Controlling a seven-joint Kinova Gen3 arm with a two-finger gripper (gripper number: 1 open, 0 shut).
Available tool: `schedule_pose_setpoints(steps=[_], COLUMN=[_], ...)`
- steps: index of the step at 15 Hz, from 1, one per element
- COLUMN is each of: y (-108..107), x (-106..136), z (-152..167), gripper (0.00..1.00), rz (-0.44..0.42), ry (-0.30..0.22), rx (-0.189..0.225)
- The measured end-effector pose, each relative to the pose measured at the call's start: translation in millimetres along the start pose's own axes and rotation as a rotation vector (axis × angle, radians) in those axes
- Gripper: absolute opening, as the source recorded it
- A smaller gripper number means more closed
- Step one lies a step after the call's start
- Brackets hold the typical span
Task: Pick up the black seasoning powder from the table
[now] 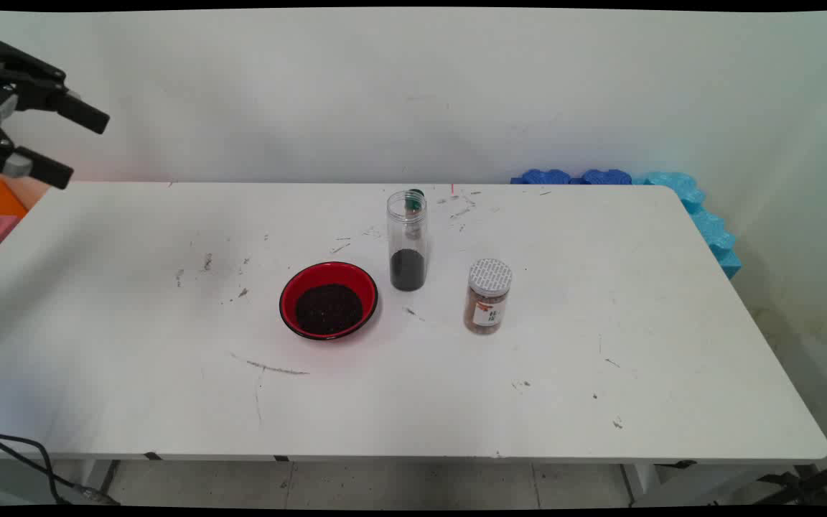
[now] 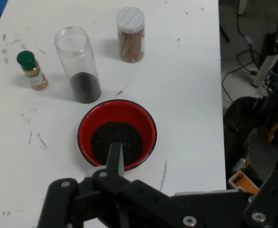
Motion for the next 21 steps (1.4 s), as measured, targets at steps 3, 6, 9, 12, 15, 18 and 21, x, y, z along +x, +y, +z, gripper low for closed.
schedule_pose_setpoints(steps=[3, 6, 9, 12, 15, 18, 21], y=[-7, -20, -35, -52, -66, -80, -89], x=[5, 12, 19, 23, 25, 24, 21], z=[6, 15, 26, 42, 60, 90, 126], gripper=[1.00, 1.00, 1.00, 1.00, 1.00, 1.00, 1.00], rz=[-0.014, -0.028, -0.046, -0.076, -0.104, -0.136, -0.155], ry=[0.004, 0.011, 0.016, 0.020, 0.026, 0.029, 0.021], rx=[0.014, 0.032, 0.049, 0.070, 0.086, 0.107, 0.120])
